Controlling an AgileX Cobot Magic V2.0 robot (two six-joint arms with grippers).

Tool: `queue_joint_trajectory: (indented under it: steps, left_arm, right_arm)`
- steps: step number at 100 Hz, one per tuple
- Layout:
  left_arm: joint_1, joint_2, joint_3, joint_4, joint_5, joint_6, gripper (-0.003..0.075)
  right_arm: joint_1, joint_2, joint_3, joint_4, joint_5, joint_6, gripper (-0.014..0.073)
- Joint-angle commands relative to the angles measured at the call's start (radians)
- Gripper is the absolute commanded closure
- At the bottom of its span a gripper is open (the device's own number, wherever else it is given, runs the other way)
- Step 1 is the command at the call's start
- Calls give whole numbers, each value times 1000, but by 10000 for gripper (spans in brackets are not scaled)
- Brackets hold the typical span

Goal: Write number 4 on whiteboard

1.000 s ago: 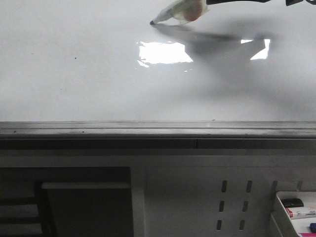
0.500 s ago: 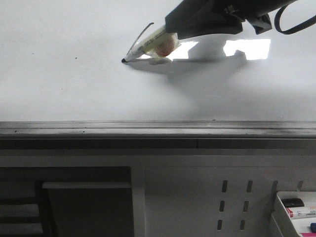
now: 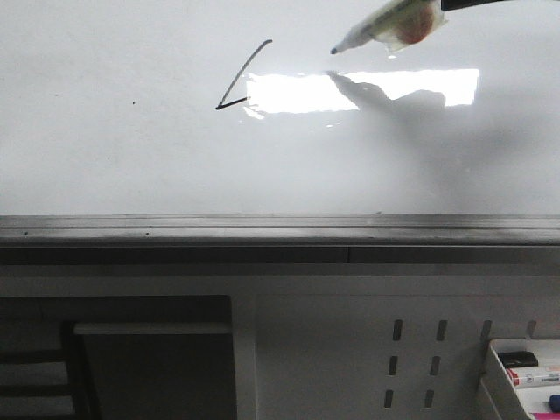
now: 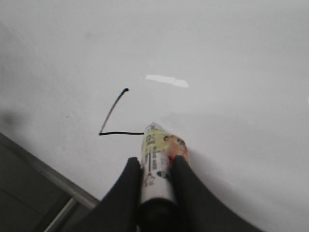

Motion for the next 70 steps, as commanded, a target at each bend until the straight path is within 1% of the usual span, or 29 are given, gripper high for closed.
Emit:
queue_joint_trajectory:
  steps: [1,20,44,53,70]
  left_arm:
    - [3,-10,-27,-41,-28,-10,270]
    - [3,-10,-27,-42,-28,-4,270]
    - [3,-10,-27,-42,-28,-1,270]
    - [3,-10,-27,-42,-28,0,270]
    - [3,-10,-27,-44,-30,12,270]
  right_arm:
    - [0,-18,-50,23,62,-2,643]
    - [0,69,-131,26,117,-2,643]
    - [0,177,-204,22,115,-2,643]
    - [0,199,-195,-25,133,7,643]
    - [0,205,-134,-169,199,130,643]
